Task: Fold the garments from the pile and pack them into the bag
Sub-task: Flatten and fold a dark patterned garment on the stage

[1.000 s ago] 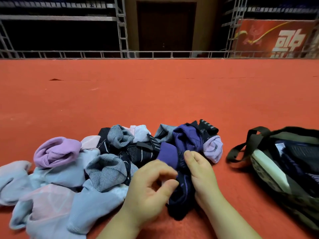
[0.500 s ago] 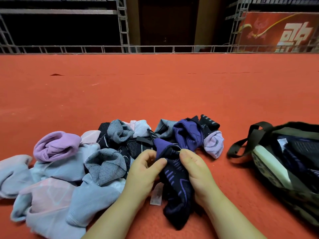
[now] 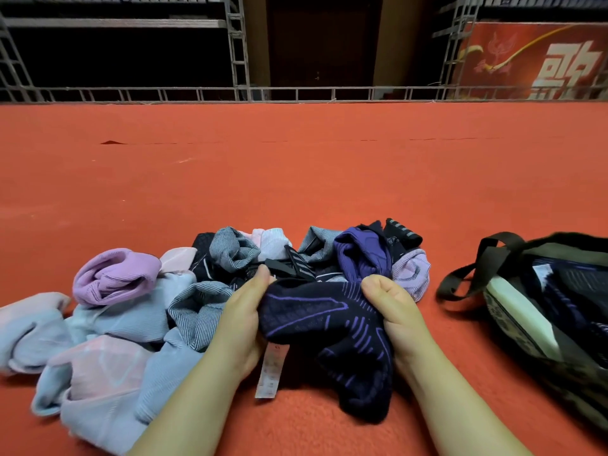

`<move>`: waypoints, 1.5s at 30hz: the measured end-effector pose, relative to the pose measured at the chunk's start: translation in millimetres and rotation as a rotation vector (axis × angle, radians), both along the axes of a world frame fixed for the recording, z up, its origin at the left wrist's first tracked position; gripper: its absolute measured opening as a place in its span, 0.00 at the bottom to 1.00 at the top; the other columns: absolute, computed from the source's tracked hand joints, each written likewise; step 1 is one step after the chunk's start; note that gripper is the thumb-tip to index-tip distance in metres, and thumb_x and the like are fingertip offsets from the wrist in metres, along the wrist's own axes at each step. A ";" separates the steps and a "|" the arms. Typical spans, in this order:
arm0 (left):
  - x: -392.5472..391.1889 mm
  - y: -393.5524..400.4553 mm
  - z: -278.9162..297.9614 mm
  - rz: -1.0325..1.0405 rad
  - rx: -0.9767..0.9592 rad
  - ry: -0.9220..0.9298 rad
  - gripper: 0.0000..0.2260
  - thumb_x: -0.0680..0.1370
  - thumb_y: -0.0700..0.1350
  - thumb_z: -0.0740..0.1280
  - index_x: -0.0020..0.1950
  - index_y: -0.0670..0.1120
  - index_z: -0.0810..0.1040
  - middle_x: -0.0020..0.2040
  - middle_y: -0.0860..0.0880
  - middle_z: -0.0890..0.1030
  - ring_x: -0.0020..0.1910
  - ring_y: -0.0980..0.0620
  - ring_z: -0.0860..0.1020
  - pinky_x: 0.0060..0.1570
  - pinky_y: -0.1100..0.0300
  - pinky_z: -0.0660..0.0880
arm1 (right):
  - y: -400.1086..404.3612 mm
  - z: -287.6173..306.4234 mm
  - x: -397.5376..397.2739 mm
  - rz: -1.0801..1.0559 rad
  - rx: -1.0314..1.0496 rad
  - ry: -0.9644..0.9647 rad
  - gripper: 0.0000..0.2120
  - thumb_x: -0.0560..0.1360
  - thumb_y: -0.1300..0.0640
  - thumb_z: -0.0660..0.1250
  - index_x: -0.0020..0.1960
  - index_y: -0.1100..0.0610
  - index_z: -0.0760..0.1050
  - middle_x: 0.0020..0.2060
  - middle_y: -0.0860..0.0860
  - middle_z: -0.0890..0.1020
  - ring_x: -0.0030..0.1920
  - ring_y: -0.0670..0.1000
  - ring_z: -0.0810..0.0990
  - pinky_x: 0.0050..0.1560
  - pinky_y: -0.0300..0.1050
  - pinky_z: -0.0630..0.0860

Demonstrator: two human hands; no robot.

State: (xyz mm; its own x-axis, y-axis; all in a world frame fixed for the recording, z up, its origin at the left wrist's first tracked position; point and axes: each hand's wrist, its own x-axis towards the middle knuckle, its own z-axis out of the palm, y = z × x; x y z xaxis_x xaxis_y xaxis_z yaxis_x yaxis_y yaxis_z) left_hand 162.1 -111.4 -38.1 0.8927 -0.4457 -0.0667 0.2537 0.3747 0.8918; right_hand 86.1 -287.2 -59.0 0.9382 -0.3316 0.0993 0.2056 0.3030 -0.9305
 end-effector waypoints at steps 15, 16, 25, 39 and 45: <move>-9.0 7.4 11.9 -0.207 -0.319 0.107 0.15 0.66 0.54 0.67 0.35 0.43 0.84 0.49 0.40 0.83 0.50 0.45 0.83 0.52 0.47 0.79 | 0.9 9.1 -13.9 0.423 0.056 0.017 0.24 0.47 0.45 0.84 0.37 0.55 0.82 0.34 0.54 0.82 0.33 0.48 0.81 0.34 0.39 0.78; -10.3 4.8 9.5 -0.173 -0.332 0.106 0.16 0.68 0.55 0.65 0.35 0.42 0.83 0.45 0.40 0.83 0.48 0.44 0.83 0.49 0.48 0.80 | 1.4 8.3 -14.2 0.427 0.102 -0.001 0.23 0.48 0.47 0.84 0.38 0.55 0.83 0.35 0.54 0.83 0.33 0.49 0.82 0.35 0.40 0.79; -2.9 0.7 4.7 0.151 -0.137 -0.133 0.07 0.71 0.48 0.63 0.41 0.45 0.74 0.29 0.51 0.77 0.25 0.58 0.74 0.24 0.66 0.72 | 6.1 4.5 -6.0 0.334 0.220 -0.063 0.26 0.49 0.49 0.84 0.43 0.57 0.84 0.41 0.57 0.85 0.40 0.53 0.84 0.42 0.44 0.81; -17.0 -13.5 -13.6 -0.014 0.284 -0.171 0.09 0.76 0.43 0.68 0.43 0.44 0.68 0.38 0.42 0.71 0.31 0.52 0.74 0.26 0.59 0.75 | 7.8 3.0 -3.7 0.389 0.710 -0.126 0.31 0.47 0.53 0.84 0.47 0.64 0.84 0.46 0.62 0.84 0.45 0.61 0.84 0.40 0.54 0.82; -21.7 -20.5 -15.4 0.000 0.155 -0.079 0.07 0.76 0.36 0.66 0.40 0.43 0.71 0.36 0.45 0.76 0.31 0.54 0.76 0.34 0.61 0.77 | -4.8 -12.6 4.6 0.336 0.599 -0.168 0.28 0.83 0.47 0.44 0.72 0.66 0.63 0.70 0.62 0.68 0.72 0.59 0.65 0.73 0.53 0.55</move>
